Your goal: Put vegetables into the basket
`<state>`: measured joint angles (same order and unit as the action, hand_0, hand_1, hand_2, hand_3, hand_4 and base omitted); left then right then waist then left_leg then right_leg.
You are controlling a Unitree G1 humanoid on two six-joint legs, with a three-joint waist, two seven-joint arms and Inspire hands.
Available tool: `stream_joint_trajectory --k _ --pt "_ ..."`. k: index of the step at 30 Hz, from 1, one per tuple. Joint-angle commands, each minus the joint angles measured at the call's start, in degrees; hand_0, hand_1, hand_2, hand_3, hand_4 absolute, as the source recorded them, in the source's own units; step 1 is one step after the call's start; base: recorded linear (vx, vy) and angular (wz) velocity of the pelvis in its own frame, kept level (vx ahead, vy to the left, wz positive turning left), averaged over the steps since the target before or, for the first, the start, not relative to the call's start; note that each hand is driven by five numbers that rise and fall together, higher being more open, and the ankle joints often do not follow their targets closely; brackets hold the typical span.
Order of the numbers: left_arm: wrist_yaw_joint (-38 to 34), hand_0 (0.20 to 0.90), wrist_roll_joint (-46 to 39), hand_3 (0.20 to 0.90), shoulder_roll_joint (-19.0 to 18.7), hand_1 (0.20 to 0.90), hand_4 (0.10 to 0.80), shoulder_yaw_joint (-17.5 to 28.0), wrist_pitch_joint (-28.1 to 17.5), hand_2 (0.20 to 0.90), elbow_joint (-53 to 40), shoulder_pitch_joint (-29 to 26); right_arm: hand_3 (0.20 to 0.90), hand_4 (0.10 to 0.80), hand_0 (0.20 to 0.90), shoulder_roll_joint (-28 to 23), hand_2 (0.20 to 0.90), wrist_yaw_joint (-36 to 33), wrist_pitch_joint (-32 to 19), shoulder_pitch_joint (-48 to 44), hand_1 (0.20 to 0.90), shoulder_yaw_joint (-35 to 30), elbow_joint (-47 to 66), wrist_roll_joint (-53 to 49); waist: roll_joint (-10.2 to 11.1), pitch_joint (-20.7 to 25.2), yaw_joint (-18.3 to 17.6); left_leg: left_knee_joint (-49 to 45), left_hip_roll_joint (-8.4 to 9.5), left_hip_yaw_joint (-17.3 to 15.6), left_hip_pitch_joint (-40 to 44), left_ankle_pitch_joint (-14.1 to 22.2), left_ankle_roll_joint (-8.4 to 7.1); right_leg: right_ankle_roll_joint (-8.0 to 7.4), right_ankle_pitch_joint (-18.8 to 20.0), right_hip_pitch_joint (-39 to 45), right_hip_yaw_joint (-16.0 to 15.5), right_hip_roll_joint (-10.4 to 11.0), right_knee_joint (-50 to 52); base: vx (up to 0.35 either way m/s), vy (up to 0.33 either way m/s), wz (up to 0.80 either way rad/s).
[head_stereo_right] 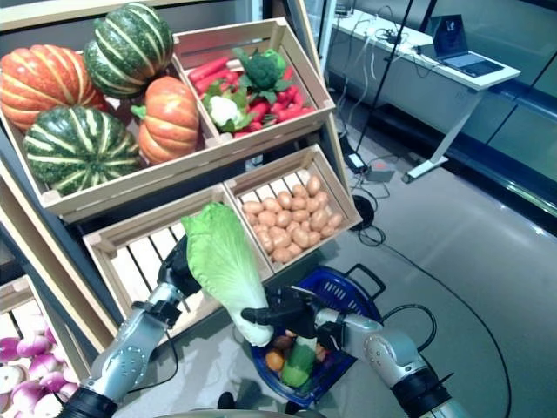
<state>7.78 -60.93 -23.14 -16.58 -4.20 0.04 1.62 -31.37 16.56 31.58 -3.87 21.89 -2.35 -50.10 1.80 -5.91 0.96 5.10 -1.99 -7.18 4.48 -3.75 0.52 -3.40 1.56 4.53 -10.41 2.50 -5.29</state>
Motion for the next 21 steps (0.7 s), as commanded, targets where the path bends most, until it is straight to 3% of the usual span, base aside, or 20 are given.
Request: stream_joint_trajectory --k 1,6,13,16,21 --pt "5.1 0.9 0.9 0.9 -0.1 0.9 0.8 2.6 -3.2 0.9 -7.0 -5.3 0.3 0.4 0.3 -1.4 0.3 -0.6 -10.2 -1.1 0.3 -8.8 4.2 -5.8 1.7 2.5 0.2 -0.1 -0.44 2.5 1.1 4.2 -1.62 -2.98 1.5 1.5 -1.2 3.6 0.3 0.0 0.0 0.0" --pt "6.3 0.9 1.9 0.9 -0.8 0.9 0.8 7.6 -1.5 0.9 -8.0 -2.3 0.3 0.4 0.3 -1.9 0.3 -0.9 -15.7 4.5 0.3 -18.8 5.4 -6.5 1.9 1.9 -0.9 -0.1 -0.79 1.5 0.8 4.1 -1.57 -3.05 1.7 0.8 -0.9 3.3 0.3 0.001 -0.039 -0.01" --pt "6.5 0.9 4.1 0.9 -0.7 0.9 0.8 11.0 -1.1 0.9 -7.8 -0.7 0.3 0.4 0.3 1.5 0.3 -2.1 -23.0 7.2 0.3 -26.3 4.3 -10.3 1.9 0.3 -1.7 -0.1 -1.22 0.8 -0.1 4.0 -1.51 -2.59 1.4 0.0 -0.5 2.5 0.3 -0.002 -0.056 -0.04" --pt "6.7 0.9 6.2 0.9 -0.9 0.9 0.8 12.0 -1.7 0.9 -7.6 -0.2 0.3 0.4 0.3 3.8 0.3 -2.1 -25.2 8.3 0.3 -27.8 3.0 -11.8 1.8 -0.9 -1.9 -0.1 -1.3 0.8 -1.3 3.8 -1.55 -2.44 1.2 -0.9 -0.5 2.2 0.4 -0.042 -0.083 -0.01" --pt "6.2 0.9 8.5 0.9 -2.6 0.9 0.8 12.7 -6.7 0.9 -8.4 -1.2 0.3 0.4 0.3 5.6 0.3 -3.4 -30.8 7.3 0.3 -27.4 2.0 -15.7 1.4 -5.1 -1.9 -0.1 -1.15 0.9 -5.1 3.1 -1.53 -2.13 1.8 -4.7 -0.4 1.8 0.5 -0.172 -0.077 0.0"
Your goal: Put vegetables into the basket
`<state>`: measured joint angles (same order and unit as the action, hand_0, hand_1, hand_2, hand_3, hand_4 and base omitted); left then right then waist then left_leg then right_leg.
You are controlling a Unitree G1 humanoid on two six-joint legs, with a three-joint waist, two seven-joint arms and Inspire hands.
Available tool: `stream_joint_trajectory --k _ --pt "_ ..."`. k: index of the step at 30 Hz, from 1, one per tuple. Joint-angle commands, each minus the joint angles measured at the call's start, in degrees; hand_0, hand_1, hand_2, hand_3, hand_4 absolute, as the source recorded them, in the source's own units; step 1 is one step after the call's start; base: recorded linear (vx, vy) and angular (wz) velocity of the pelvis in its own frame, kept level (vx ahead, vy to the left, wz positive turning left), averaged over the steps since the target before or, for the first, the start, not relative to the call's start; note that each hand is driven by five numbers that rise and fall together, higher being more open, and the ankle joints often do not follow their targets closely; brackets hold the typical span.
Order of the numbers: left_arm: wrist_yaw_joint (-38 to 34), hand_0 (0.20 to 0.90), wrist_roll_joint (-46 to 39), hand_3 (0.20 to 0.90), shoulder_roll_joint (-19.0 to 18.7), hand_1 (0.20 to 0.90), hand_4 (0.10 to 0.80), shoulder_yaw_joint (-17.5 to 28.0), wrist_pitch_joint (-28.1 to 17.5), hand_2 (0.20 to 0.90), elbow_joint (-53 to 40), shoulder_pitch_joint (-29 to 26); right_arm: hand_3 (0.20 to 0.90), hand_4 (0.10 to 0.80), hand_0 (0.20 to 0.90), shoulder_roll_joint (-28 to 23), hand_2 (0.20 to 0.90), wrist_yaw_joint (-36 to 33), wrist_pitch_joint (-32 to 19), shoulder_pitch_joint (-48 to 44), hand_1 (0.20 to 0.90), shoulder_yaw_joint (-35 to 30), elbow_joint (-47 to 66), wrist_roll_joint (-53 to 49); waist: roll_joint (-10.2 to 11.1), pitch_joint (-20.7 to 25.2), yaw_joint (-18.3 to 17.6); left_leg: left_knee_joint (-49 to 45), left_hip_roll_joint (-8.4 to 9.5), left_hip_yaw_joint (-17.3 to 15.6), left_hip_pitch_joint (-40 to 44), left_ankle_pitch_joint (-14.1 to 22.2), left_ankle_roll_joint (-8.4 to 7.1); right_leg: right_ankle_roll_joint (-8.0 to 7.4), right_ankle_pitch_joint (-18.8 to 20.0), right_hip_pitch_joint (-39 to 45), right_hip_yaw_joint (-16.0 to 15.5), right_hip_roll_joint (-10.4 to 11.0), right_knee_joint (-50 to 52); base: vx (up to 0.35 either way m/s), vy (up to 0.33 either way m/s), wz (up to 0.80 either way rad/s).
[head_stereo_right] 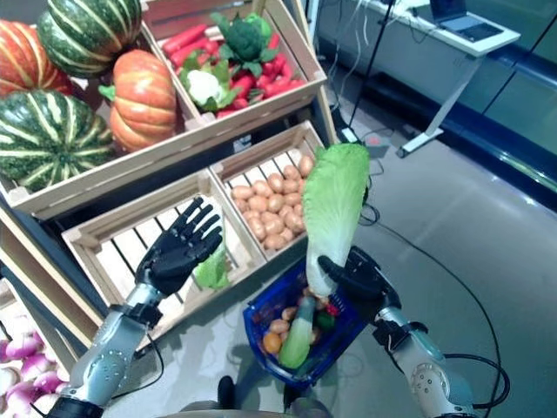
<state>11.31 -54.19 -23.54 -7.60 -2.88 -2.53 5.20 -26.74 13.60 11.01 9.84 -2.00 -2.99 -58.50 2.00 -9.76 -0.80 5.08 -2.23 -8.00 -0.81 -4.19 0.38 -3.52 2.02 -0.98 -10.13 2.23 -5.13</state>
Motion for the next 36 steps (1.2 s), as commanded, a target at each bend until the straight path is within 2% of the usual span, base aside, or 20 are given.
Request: stream_joint_trajectory --k 1,3,9,12,17,19,23,29,36 --pt "2.6 0.9 2.2 0.9 -2.4 0.9 0.8 3.7 -9.3 0.9 -5.6 -5.1 0.3 0.4 0.3 1.1 0.3 -0.7 -11.0 -7.1 0.3 -3.2 2.4 -7.6 1.1 -2.1 -0.1 -0.1 -0.93 1.6 -0.5 3.2 -1.4 -1.92 1.4 0.1 -0.6 1.9 0.5 -0.29 -0.056 0.0" --pt "1.1 0.9 3.5 0.9 -3.5 0.9 0.8 4.1 -14.7 0.9 -6.3 -8.0 0.3 0.4 0.3 2.1 0.3 -1.6 -14.7 -10.9 0.3 -2.6 0.3 -10.3 0.4 -6.8 0.1 -0.7 -1.1 1.3 -4.3 1.5 -1.47 -1.07 0.6 -4.3 -0.4 1.2 3.8 -0.327 -0.056 0.02" --pt "-3.3 0.9 7.0 0.9 -3.8 0.9 0.8 4.8 -24.5 0.9 -7.0 -12.9 0.3 0.4 0.3 3.7 0.3 -4.1 -17.6 -16.9 0.3 -2.2 -6.3 -15.7 -0.4 -14.1 0.8 -10.6 -1.23 2.2 -14.8 1.5 -3.03 0.68 -1.9 -12.1 -1.2 0.7 12.4 -0.177 -0.032 0.13" --pt "-7.3 0.9 14.1 0.9 -5.2 0.9 0.8 5.5 -30.8 0.9 -8.0 -15.3 0.3 0.4 0.3 3.4 0.3 -3.1 -21.5 -21.0 0.3 -2.5 -12.1 -19.7 -0.4 -17.2 1.5 -15.1 -1.29 1.9 -20.7 2.2 -3.31 1.4 -2.8 -16.9 -2.0 0.9 16.1 -0.162 -0.001 0.12" --pt "-12.3 0.9 19.9 0.9 -5.5 0.9 0.8 4.1 -31.9 0.9 -8.9 -22.9 0.3 0.4 0.3 3.7 0.3 -6.9 -24.8 -28.9 0.3 -1.9 -20.4 -22.2 -1.1 -20.0 2.6 -22.2 -0.36 3.1 -28.5 4.2 -2.95 1.91 -4.7 -24.0 -2.7 2.0 23.3 -0.112 0.003 0.03" --pt "-14.9 0.9 22.7 0.9 -5.6 0.9 0.8 2.4 -31.7 0.9 -8.3 -27.1 0.3 0.4 0.3 3.9 0.3 -7.0 -23.8 -33.4 0.3 -1.3 -25.7 -23.7 -1.8 -20.0 2.9 -24.9 0.42 3.9 -33.3 4.7 -2.71 2.33 -5.3 -28.8 -2.7 2.4 27.1 -0.029 0.034 0.11" --pt "-16.7 0.9 25.1 0.9 -5.4 0.9 0.8 1.1 -31.1 0.9 -7.5 -32.5 0.3 0.4 0.3 3.0 0.3 -7.7 -21.3 -39.2 0.3 -0.3 -32.9 -26.0 -3.0 -20.0 3.4 -26.1 1.54 3.8 -38.1 4.5 -2.34 2.23 -5.0 -34.8 -2.6 3.5 28.8 -0.014 0.045 0.12" --pt "-19.4 0.9 27.0 0.9 -5.2 0.9 0.8 0.1 -29.3 0.9 -6.0 -36.8 0.3 0.4 0.3 3.0 0.3 -11.4 -20.7 -45.3 0.3 -0.3 -39.8 -29.9 -4.4 -20.0 3.9 -30.4 2.52 3.9 -44.8 5.3 -1.43 2.55 -5.3 -42.6 -2.1 4.7 33.5 -0.005 0.04 0.09" --pt "-19.3 0.9 27.4 0.9 -3.1 0.9 0.8 -0.9 -27.9 0.9 -6.5 -37.0 0.3 0.4 0.3 4.3 0.3 -13.0 -17.5 -49.4 0.3 1.1 -43.3 -29.3 -6.2 -20.0 4.7 -35.0 3.56 5.2 -51.7 5.9 -0.78 3.12 -5.7 -49.5 -1.2 5.0 38.3 0.011 0.008 0.08"
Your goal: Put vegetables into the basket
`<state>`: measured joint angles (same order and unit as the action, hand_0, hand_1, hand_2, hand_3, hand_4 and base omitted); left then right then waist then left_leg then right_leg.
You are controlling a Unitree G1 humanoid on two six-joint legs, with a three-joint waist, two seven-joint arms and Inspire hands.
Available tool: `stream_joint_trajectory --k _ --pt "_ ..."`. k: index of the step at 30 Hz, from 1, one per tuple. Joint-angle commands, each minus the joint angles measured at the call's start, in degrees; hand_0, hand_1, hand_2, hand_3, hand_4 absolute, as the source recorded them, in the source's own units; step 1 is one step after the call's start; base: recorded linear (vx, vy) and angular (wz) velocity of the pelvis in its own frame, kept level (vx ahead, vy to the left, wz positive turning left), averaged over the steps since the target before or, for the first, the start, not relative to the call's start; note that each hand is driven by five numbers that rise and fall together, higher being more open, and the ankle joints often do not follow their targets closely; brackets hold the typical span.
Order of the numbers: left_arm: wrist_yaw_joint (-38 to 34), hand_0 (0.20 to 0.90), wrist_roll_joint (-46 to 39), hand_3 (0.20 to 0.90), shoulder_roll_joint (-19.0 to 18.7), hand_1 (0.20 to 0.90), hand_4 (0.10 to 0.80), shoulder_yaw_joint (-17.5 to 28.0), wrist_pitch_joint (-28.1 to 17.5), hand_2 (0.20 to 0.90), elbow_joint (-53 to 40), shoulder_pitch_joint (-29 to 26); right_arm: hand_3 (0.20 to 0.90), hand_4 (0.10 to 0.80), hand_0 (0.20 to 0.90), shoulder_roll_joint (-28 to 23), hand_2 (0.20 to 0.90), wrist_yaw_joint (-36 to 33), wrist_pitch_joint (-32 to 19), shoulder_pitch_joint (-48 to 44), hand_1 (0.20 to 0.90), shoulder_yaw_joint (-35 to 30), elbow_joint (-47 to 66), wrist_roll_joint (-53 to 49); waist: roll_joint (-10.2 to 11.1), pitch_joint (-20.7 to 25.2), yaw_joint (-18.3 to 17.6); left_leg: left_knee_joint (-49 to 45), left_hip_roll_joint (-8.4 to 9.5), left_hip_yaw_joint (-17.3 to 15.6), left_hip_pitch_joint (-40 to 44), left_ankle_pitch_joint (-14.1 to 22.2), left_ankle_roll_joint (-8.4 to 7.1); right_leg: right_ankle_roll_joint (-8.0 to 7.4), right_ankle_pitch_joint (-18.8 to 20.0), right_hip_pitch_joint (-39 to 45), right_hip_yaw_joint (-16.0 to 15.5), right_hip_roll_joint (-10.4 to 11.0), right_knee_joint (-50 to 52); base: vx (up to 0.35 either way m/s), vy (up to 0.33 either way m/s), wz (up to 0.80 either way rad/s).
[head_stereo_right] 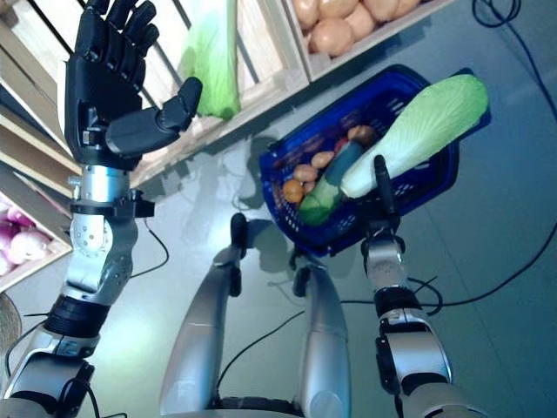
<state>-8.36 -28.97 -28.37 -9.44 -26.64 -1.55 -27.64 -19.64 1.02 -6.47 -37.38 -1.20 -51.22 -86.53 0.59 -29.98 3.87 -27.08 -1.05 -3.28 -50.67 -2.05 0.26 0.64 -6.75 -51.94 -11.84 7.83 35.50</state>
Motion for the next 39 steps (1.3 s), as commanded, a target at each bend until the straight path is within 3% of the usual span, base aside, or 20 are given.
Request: stream_joint_trajectory --k 1,10,16,17,19,20,21,22,24,25,30,36,39 --pt "0.5 0.9 2.3 0.9 2.1 0.9 0.8 0.6 -3.8 0.9 -7.7 -4.3 0.3 0.4 0.3 -2.5 0.3 -1.0 0.9 -3.1 0.3 1.0 4.2 -0.5 -5.1 0.2 0.3 -3.0 2.65 0.9 -2.8 3.6 -0.65 -1.05 3.3 0.5 0.6 -0.6 -2.2 0.011 -0.018 0.07" --pt "-0.6 0.9 4.0 0.9 3.5 0.9 0.8 -1.5 -4.1 0.9 -7.7 -5.3 0.3 0.4 0.3 0.7 0.3 -4.5 6.4 -6.9 0.3 5.5 1.9 2.6 -6.3 0.2 1.0 -3.5 3.31 1.3 -5.6 3.3 -0.81 -0.87 3.9 -2.4 0.5 -0.6 -2.2 0.003 -0.003 0.03" --pt "-1.2 0.9 4.5 0.9 2.7 0.9 0.8 -1.6 -4.2 0.9 -8.4 -5.7 0.3 0.4 0.3 0.2 0.3 -5.8 10.1 -8.1 0.3 6.4 -1.4 2.3 -6.9 0.2 1.5 -3.0 3.67 1.3 -5.1 2.9 -0.83 -0.86 4.1 -2.1 0.4 -0.8 -2.5 0.0 0.0 0.0" --pt "-1.8 0.9 6.4 0.9 2.2 0.9 0.8 -1.4 -3.9 0.9 -8.5 -5.7 0.352 0.435 0.352 0.3 0.352 -5.6 10.7 -8.2 0.352 6.3 -2.3 1.1 -6.9 0.2 1.6 -2.8 3.83 1.5 -4.7 2.8 -0.83 -0.94 4.3 -1.9 0.5 -1.0 -2.6 0.0 0.0 0.0" --pt "-2.7 0.9 8.7 0.9 1.8 0.9 0.8 -1.1 -3.5 0.9 -8.9 -5.8 0.589 0.593 0.589 0.3 0.589 -6.4 11.1 -8.2 0.589 6.3 -2.6 1.4 -6.8 0.2 1.7 -2.2 4.0 1.5 -4.2 2.6 -0.82 -0.97 4.6 -1.5 0.3 -1.1 -3.4 0.0 0.0 0.0" --pt "-3.4 0.9 10.1 0.9 1.0 0.9 0.8 -0.7 -2.9 0.9 -9.1 -5.9 0.672 0.648 0.672 0.1 0.672 -7.2 11.6 -8.1 0.672 6.0 -3.0 0.5 -6.7 0.2 1.8 -1.9 3.99 1.4 -3.9 2.5 -0.87 -0.99 4.9 -1.1 0.2 -1.2 -4.1 -0.009 -0.014 0.03" --pt "-3.5 0.9 10.3 0.9 0.7 0.9 0.8 -0.6 -2.9 0.9 -9.2 -5.9 0.669 0.646 0.669 0.1 0.669 -7.3 11.8 -8.1 0.669 5.9 -3.2 0.3 -6.7 0.2 1.8 -1.7 3.99 1.4 -3.7 2.5 -0.87 -1.0 4.9 -0.9 0.2 -1.2 -4.3 0.0 0.0 0.0" --pt "-4.7 0.9 13.2 0.9 -0.6 0.9 0.8 -0.3 -2.3 0.9 -9.3 -6.1 0.493 0.529 0.493 0.1 0.493 -7.9 12.4 -7.8 0.493 5.7 -4.0 -0.7 -6.8 0.2 1.9 -1.5 3.96 1.3 -3.2 2.5 -0.86 -1.01 5.0 -0.5 0.2 -1.4 -4.6 0.0 0.0 0.0" --pt "-5.7 0.9 16.2 0.9 -1.8 0.9 0.8 -0.3 -1.7 0.9 -9.2 -6.6 0.587 0.591 0.587 0.2 0.587 -8.8 12.9 -7.6 0.587 5.6 -4.3 -2.0 -6.7 0.2 1.9 -1.4 3.97 1.3 -2.9 2.6 -0.85 -0.95 4.9 -0.2 0.1 -1.5 -4.6 0.0 0.0 0.0" --pt "-6.2 0.9 19.6 0.9 -3.1 0.9 0.8 0.0 -0.8 0.9 -8.8 -7.3 0.9 0.8 0.9 0.0 0.9 -9.5 13.8 -7.8 0.9 5.5 -5.3 -2.9 -6.8 0.2 2.0 -1.3 3.9 1.1 -2.5 2.7 -0.85 -0.89 4.8 0.1 0.1 -1.5 -4.6 0.0 0.0 0.0" --pt "-9.3 0.9 25.9 0.9 -9.2 0.9 0.8 0.9 2.6 0.9 -7.7 -9.5 0.9 0.8 0.9 -1.1 0.9 -8.1 14.2 -7.1 0.9 4.3 -7.4 -7.4 -7.1 0.2 1.9 -0.5 3.72 0.6 -0.5 2.8 -0.81 -0.92 4.7 1.8 0.1 -1.6 -5.4 0.0 0.0 0.0" --pt "-13.2 0.9 35.0 0.9 -15.4 0.9 0.8 2.3 7.2 0.9 -5.1 -11.1 0.9 0.8 0.9 -1.4 0.9 -10.2 8.6 -3.8 0.9 2.2 -6.0 -14.3 -7.2 0.2 1.1 0.3 3.42 -0.4 2.1 3.0 -0.83 -1.15 4.7 4.1 0.4 -1.8 -6.4 0.011 0.03 -0.06" --pt "-11.7 0.9 29.6 0.9 -17.7 0.9 0.8 2.8 8.2 0.9 -4.7 -10.7 0.9 0.8 0.9 -1.9 0.9 -8.9 7.2 -1.8 0.9 1.1 -3.8 -15.4 -7.5 0.2 0.6 0.8 3.31 -1.0 3.2 3.1 -0.85 -1.25 4.7 5.1 0.6 -1.8 -6.8 0.009 0.038 -0.08"
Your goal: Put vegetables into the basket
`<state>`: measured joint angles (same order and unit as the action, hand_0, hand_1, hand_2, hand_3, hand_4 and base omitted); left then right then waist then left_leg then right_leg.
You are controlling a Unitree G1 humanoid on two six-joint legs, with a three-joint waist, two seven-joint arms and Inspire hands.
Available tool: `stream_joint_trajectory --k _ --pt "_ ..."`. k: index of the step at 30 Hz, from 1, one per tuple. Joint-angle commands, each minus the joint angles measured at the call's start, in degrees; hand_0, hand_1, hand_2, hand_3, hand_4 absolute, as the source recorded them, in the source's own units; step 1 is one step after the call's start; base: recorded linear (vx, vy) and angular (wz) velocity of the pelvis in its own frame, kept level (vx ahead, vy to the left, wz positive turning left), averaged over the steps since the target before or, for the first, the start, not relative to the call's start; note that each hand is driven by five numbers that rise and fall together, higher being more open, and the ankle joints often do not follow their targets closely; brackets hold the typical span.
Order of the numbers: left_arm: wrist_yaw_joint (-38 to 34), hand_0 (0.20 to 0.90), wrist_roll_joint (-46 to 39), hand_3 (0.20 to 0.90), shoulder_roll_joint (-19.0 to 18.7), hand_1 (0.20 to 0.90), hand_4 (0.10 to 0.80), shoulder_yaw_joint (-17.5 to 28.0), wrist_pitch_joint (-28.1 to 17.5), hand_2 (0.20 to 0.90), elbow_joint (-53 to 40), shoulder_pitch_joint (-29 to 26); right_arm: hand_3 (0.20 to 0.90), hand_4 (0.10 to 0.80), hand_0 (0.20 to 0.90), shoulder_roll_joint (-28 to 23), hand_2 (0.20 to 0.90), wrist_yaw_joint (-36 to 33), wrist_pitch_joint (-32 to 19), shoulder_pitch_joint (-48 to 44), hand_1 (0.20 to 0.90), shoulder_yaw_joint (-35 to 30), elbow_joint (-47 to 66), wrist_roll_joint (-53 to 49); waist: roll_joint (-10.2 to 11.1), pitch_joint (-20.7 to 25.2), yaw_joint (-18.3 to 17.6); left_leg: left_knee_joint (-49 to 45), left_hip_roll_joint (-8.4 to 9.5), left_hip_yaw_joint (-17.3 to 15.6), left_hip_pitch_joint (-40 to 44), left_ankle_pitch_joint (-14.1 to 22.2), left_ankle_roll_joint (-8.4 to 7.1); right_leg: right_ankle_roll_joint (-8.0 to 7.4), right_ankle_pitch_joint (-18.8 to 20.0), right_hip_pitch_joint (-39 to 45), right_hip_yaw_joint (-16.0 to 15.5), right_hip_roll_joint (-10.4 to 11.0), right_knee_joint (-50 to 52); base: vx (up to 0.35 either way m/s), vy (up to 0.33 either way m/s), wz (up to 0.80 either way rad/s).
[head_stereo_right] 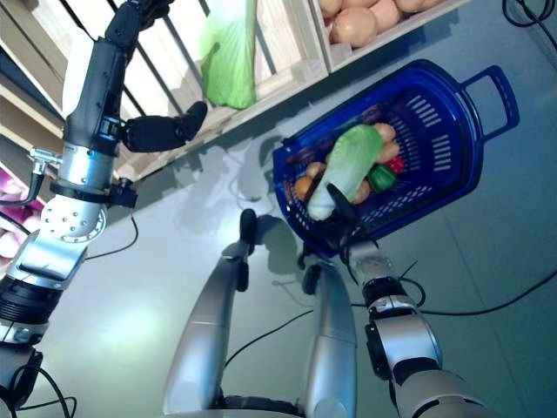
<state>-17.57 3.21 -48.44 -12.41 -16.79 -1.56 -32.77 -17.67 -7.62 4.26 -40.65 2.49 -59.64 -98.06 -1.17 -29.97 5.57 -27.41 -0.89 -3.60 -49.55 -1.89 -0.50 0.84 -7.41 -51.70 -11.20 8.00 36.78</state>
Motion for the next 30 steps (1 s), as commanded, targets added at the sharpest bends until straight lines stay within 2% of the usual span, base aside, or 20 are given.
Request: stream_joint_trajectory --k 1,3,6,8,11,16,17,18,19,20,23,27,30 --pt "-3.9 0.9 2.1 0.9 1.4 0.9 0.8 5.9 -0.6 0.9 -4.1 -5.3 0.9 0.8 0.9 -3.7 0.9 0.6 -3.9 2.6 0.9 -2.8 6.0 -3.6 -5.8 0.2 -1.3 1.2 3.1 -1.0 2.5 3.1 -0.12 -1.49 5.2 5.3 -0.1 -2.0 -8.2 0.002 0.041 -0.05" --pt "-7.7 0.9 12.9 0.9 -0.9 0.9 0.8 5.5 2.3 0.9 -2.7 -6.1 0.9 0.8 0.9 -3.6 0.9 1.7 -5.0 4.4 0.9 -2.3 8.9 -4.1 -5.6 0.2 -2.0 1.8 2.87 -1.4 3.2 2.8 -0.23 -1.53 5.3 5.8 0.1 -2.1 -8.7 0.0 0.041 -0.04" --pt "-10.0 0.9 18.0 0.9 -4.9 0.9 0.8 5.0 4.9 0.9 -1.2 -7.6 0.9 0.8 0.9 -3.7 0.9 3.1 -7.3 8.8 0.9 -1.0 14.6 -4.7 -5.1 0.2 -3.0 2.6 2.56 -1.9 4.1 2.6 -0.37 -1.57 5.2 6.7 0.3 -2.4 -9.6 -0.002 0.014 -0.08" --pt "-10.6 0.9 21.7 0.9 -7.5 0.9 0.8 4.1 6.4 0.9 -0.2 -8.6 0.9 0.8 0.9 -3.1 0.9 4.3 -6.6 12.7 0.9 -0.5 17.3 -2.3 -4.7 0.2 -4.0 2.7 2.13 -2.5 4.4 2.7 -0.51 -1.59 5.2 7.0 0.5 -2.5 -9.7 0.006 0.01 -0.16" --pt "-9.4 0.9 32.8 0.9 -11.6 0.9 0.8 0.5 9.9 0.9 0.8 -12.9 0.9 0.8 0.9 -2.2 0.9 6.7 -5.6 18.2 0.9 1.3 20.9 0.4 -3.9 0.2 -5.6 3.1 1.55 -3.3 4.6 2.6 -0.51 -1.75 5.2 7.2 0.8 -2.7 -10.1 0.005 0.0 -0.07" --pt "-5.3 0.9 52.6 0.9 -17.3 0.9 0.8 -10.0 13.3 0.9 1.5 -21.6 0.9 0.8 0.9 -1.2 0.9 11.3 -2.6 26.5 0.9 4.5 23.6 4.6 -2.6 0.2 -8.0 3.9 0.86 -3.9 4.8 2.3 -0.8 -2.26 5.9 7.4 1.3 -2.9 -11.6 0.005 -0.005 -0.06" --pt "-4.9 0.9 54.0 0.9 -17.6 0.9 0.8 -11.2 13.5 0.9 1.5 -22.5 0.9 0.8 0.9 -1.2 0.9 11.7 -1.9 27.3 0.9 5.0 23.6 4.9 -2.5 0.2 -8.3 4.0 0.77 -4.1 4.8 2.3 -0.77 -2.28 6.0 7.4 1.3 -3.0 -11.8 0.011 -0.018 -0.11" --pt "-2.8 0.9 56.0 0.9 -18.7 0.9 0.8 -14.8 13.3 0.9 1.0 -26.4 0.9 0.8 0.9 -1.1 0.9 13.1 -0.5 29.0 0.9 5.6 22.9 6.1 -2.2 0.2 -8.8 4.5 0.47 -4.5 4.9 2.1 -0.87 -2.41 6.2 7.4 1.5 -3.0 -12.4 0.011 -0.02 -0.11" --pt "-2.3 0.9 57.8 0.9 -18.6 0.9 0.8 -15.4 13.1 0.9 0.7 -27.0 0.9 0.8 0.9 -1.1 0.9 13.7 -0.2 29.3 0.9 5.9 22.5 6.0 -2.2 0.2 -8.9 4.5 0.43 -4.6 4.9 2.1 -0.92 -2.41 6.3 7.4 1.5 -3.1 -12.6 0.019 -0.023 -0.09" --pt "-1.4 0.9 59.6 0.9 -19.4 0.9 0.8 -18.2 12.9 0.9 1.1 -29.7 0.9 0.8 0.9 -1.1 0.9 15.2 0.5 30.3 0.9 6.7 22.1 5.6 -2.1 0.2 -9.4 4.8 0.41 -4.8 5.1 2.0 -0.94 -2.62 6.5 7.7 1.5 -3.1 -13.1 0.023 -0.02 -0.12" --pt "0.6 0.9 61.6 0.9 -20.0 0.9 0.8 -25.0 10.3 0.9 5.2 -35.9 0.9 0.8 0.9 -1.3 0.9 17.4 1.0 31.3 0.9 8.0 20.9 6.1 -1.9 0.2 -10.2 4.8 0.15 -5.2 5.4 1.9 -1.15 -2.96 6.9 8.1 1.5 -2.9 -13.9 0.019 -0.012 -0.09" --pt "0.8 0.9 62.0 0.9 -20.5 0.9 0.8 -31.8 9.5 0.9 10.0 -40.1 0.9 0.8 0.9 -1.2 0.9 18.5 -0.7 32.0 0.9 8.6 20.5 4.9 -1.8 0.2 -10.8 4.5 -0.18 -5.6 5.3 1.9 -1.43 -3.15 7.2 8.2 1.7 -2.5 -14.4 0.013 0.016 -0.06" --pt "1.2 0.9 60.7 0.9 -20.9 0.9 0.8 -34.5 9.0 0.9 12.3 -42.0 0.9 0.8 0.9 -1.3 0.9 18.4 -1.4 32.2 0.9 8.1 20.5 4.8 -1.8 0.2 -11.1 4.2 -0.31 -5.8 5.2 1.9 -1.52 -3.24 7.4 8.2 1.8 -2.2 -14.6 0.022 0.031 -0.09"
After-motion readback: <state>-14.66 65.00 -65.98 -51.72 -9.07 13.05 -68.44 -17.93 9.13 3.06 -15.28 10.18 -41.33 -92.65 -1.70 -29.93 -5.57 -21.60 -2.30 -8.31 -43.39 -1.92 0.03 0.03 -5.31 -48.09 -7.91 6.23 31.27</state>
